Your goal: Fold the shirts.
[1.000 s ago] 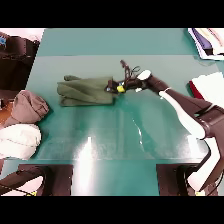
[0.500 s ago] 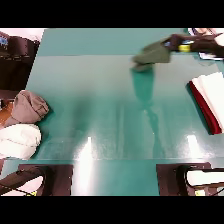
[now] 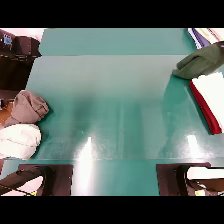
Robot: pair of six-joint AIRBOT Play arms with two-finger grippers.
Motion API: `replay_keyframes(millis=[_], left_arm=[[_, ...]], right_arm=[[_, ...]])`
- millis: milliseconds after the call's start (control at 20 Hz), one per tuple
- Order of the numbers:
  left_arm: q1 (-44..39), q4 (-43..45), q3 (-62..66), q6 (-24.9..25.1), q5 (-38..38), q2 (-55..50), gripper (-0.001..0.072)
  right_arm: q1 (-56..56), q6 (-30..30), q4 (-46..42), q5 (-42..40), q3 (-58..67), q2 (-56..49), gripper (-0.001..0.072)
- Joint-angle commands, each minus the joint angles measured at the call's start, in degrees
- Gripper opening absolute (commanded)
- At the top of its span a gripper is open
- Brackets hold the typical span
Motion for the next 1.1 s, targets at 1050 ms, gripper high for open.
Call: replay_keyframes(millis=[1050], left_arm=[[0.0,-1.1,0.0,0.4,0.0,0.0,0.0025]], right_arm=[[-17.9,23.3,-32.4,49.5,15.3,-0.3,0.0025]])
